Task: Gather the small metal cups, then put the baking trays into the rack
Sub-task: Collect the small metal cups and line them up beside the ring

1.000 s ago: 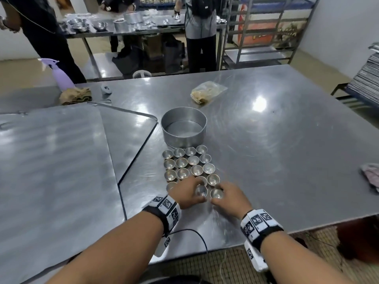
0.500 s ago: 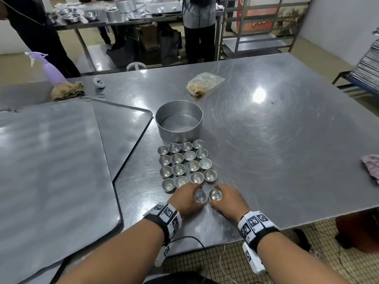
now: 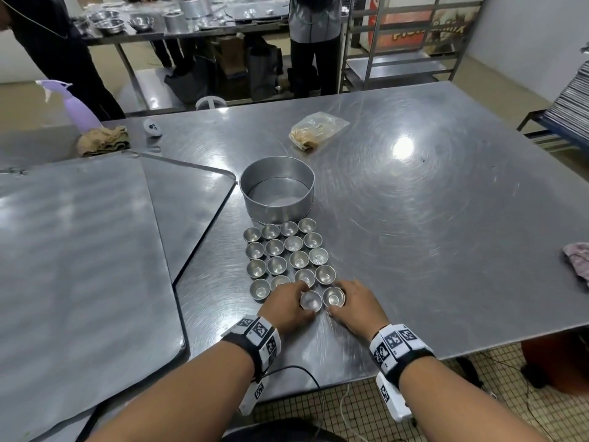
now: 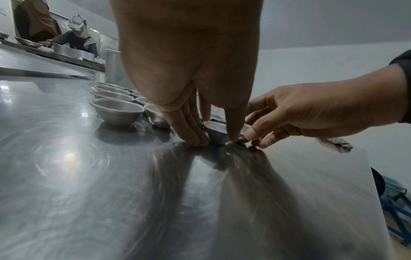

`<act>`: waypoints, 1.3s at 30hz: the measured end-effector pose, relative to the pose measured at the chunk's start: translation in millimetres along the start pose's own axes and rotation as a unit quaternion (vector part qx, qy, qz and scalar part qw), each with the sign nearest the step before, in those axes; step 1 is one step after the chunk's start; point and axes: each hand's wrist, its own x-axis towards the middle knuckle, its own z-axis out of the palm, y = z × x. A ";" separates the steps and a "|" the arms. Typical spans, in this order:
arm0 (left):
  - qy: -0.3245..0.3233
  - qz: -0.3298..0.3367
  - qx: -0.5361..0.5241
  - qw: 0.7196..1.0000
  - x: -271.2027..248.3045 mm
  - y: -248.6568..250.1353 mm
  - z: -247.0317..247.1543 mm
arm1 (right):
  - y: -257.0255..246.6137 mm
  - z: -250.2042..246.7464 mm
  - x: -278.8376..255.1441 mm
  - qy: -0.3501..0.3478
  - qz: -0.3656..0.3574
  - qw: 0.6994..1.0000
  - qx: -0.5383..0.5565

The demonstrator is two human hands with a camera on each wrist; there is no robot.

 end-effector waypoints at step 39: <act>0.052 -0.044 0.023 0.997 -54.8 -37.7 -61.4 | -92.8 15.0 19.2 0.133 -0.032 0.990 0.042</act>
